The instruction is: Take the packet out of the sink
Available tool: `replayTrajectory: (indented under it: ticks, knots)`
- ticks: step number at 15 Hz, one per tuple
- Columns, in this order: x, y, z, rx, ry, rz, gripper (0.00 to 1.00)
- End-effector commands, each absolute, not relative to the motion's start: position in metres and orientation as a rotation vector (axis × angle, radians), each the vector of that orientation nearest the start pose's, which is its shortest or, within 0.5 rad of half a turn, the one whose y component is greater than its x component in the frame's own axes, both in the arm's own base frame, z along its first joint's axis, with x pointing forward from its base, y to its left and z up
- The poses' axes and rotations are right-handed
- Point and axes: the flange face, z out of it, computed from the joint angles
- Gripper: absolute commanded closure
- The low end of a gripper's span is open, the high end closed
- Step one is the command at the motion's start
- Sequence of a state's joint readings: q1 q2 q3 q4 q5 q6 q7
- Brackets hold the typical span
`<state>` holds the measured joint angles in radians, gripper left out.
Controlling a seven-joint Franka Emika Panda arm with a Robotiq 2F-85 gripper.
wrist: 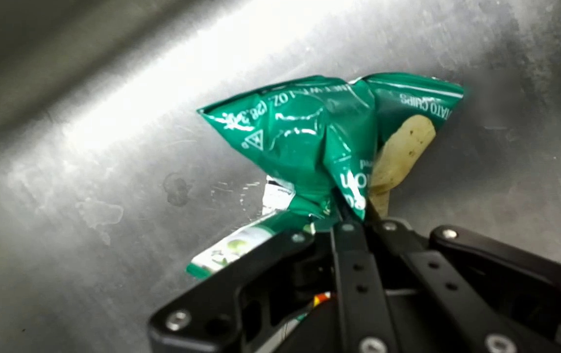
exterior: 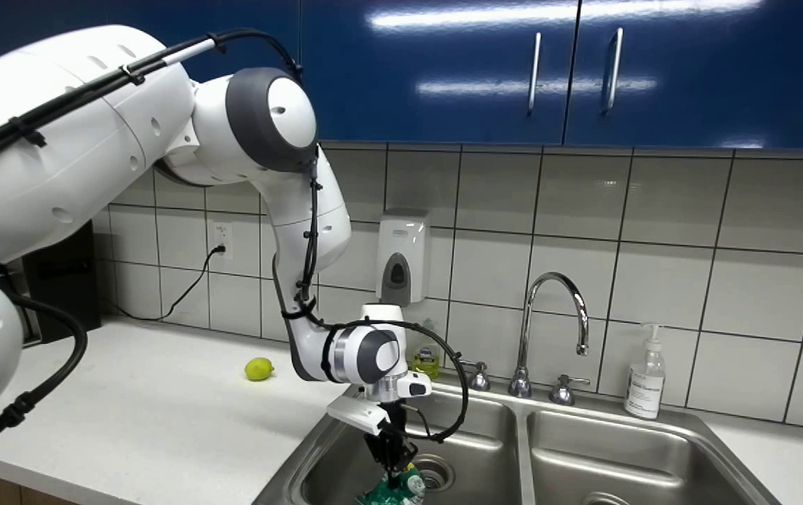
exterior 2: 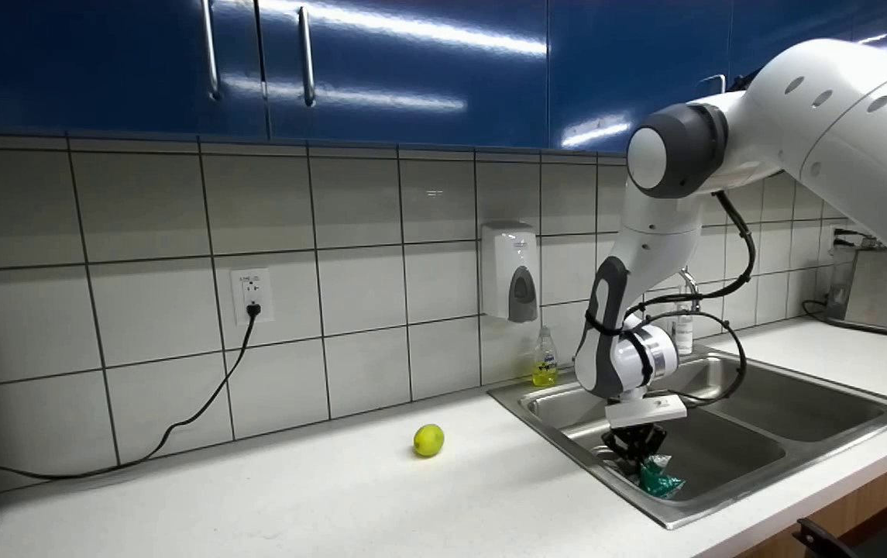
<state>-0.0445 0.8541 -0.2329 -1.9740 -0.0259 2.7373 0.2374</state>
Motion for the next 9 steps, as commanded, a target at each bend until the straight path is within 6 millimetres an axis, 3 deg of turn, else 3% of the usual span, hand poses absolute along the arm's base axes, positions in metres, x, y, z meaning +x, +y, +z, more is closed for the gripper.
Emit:
replayTrajectory:
  ticks: [1, 9]
  knots:
    - [0.5525, -0.1649, 0.0340, -3.257, 0.727, 0.127, 1.00]
    - [0.5516, -0.1654, 0.0369, -3.254, 0.732, 0.119, 1.00]
